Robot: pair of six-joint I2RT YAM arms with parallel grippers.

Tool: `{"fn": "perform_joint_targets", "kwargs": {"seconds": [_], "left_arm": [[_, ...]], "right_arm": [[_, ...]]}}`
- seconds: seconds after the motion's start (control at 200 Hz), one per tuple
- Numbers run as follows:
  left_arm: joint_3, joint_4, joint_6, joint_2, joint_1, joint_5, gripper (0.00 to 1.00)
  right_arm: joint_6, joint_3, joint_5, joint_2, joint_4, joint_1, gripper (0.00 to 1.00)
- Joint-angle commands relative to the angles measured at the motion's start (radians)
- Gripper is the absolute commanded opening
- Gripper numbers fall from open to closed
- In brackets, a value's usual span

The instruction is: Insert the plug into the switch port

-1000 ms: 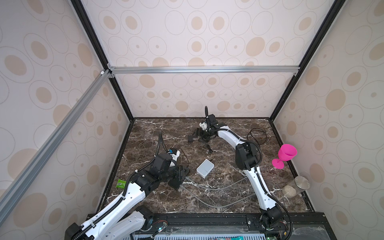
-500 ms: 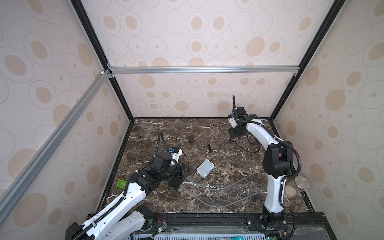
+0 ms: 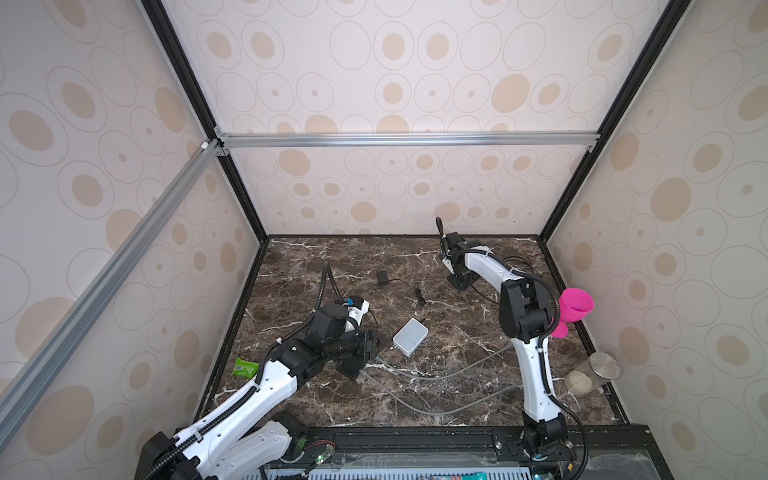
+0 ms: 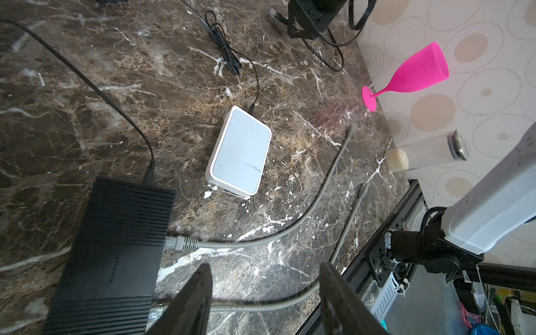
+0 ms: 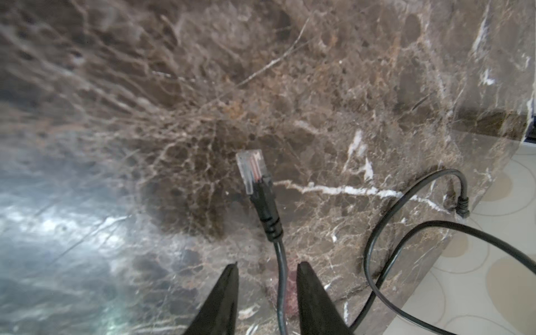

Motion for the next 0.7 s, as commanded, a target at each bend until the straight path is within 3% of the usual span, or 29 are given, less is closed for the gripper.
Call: {"fn": "perform_joint_targets", "kwargs": {"seconds": [0.0,0.47,0.695], "left_arm": [[0.012,0.016,0.007,0.005,0.006,0.013,0.59],[0.039,-0.003,0.033,0.052,0.007,0.008,0.59],[0.049,-0.009,0.038,0.07,0.007,0.008,0.59]], "right_arm": [[-0.024,0.031,0.075,0.028,0.01,0.001,0.36],[-0.032,0.078,0.043,0.112,0.045,0.014,0.32],[-0.018,0.091,0.015,0.125,0.04,0.016,0.09]]}}
